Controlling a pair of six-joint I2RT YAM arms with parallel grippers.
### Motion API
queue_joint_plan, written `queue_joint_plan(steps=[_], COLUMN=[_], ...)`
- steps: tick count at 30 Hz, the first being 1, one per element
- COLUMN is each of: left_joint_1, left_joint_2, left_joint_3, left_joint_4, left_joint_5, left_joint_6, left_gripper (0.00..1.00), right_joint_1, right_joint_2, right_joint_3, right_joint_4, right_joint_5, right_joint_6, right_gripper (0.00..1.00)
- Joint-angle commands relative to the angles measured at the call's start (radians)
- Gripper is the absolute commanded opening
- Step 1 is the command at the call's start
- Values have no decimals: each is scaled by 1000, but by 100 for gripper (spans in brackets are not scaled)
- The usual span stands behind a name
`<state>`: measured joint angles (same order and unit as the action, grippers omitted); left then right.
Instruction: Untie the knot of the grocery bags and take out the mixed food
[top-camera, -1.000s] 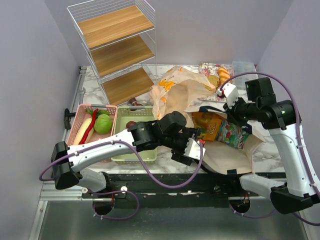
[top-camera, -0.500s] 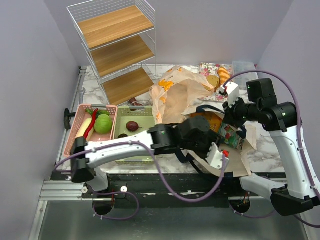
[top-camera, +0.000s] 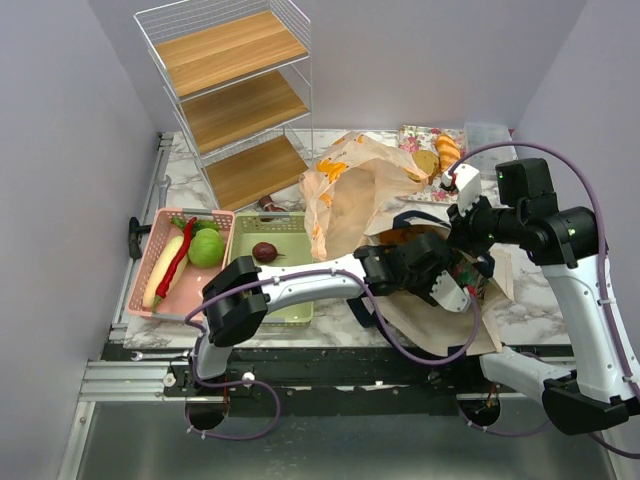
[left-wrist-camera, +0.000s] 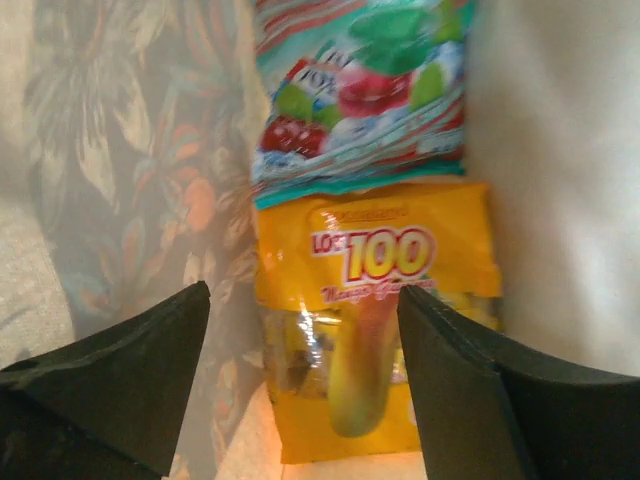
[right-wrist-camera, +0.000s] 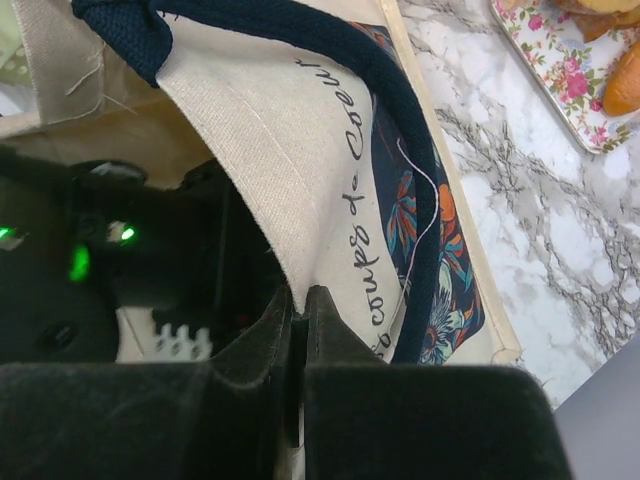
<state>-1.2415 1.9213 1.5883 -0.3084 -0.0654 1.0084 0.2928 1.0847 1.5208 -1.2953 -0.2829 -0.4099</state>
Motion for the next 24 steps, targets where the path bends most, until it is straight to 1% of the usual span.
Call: queue_joint_plan(steps=[1, 4, 7, 9, 12, 16, 18, 20, 21, 23, 24], left_joint_1=[53, 83, 110, 117, 121, 121, 122, 121, 120, 113, 105], left_joint_2=[66, 96, 116, 131, 160, 207, 215, 203, 184, 137, 115], left_joint_3=[39, 71, 91, 86, 42, -6, -14, -21, -28, -49, -56], left_joint_4=[86, 34, -36, -67, -69, -81, -95, -113, -121, -112, -111], left_joint_5=[-98, -84, -27, -2, 26, 29, 34, 56, 65, 96, 101], left_joint_6=[117, 137, 118, 109, 95, 88, 78, 57, 49, 23, 6], left_gripper=[82, 92, 95, 95, 93, 86, 78, 63, 50, 28, 13], right_joint_1=[0, 0, 0, 0, 0, -1, 0, 0, -1, 0, 0], right_joint_2=[-9, -8, -6, -5, 1, 10, 11, 8, 6, 2, -2], right_joint_3=[48, 50, 48, 49, 58, 71, 70, 61, 53, 42, 37], right_joint_4=[18, 19, 26, 31, 35, 32, 31, 35, 39, 53, 64], right_joint_5=[-62, -69, -86, -92, -94, -100, -97, -91, -87, -72, -62], right_joint_6=[-5, 3, 20, 32, 48, 67, 68, 66, 65, 72, 78], right_gripper=[1, 1, 1, 1, 1, 1, 0, 1, 1, 1, 1])
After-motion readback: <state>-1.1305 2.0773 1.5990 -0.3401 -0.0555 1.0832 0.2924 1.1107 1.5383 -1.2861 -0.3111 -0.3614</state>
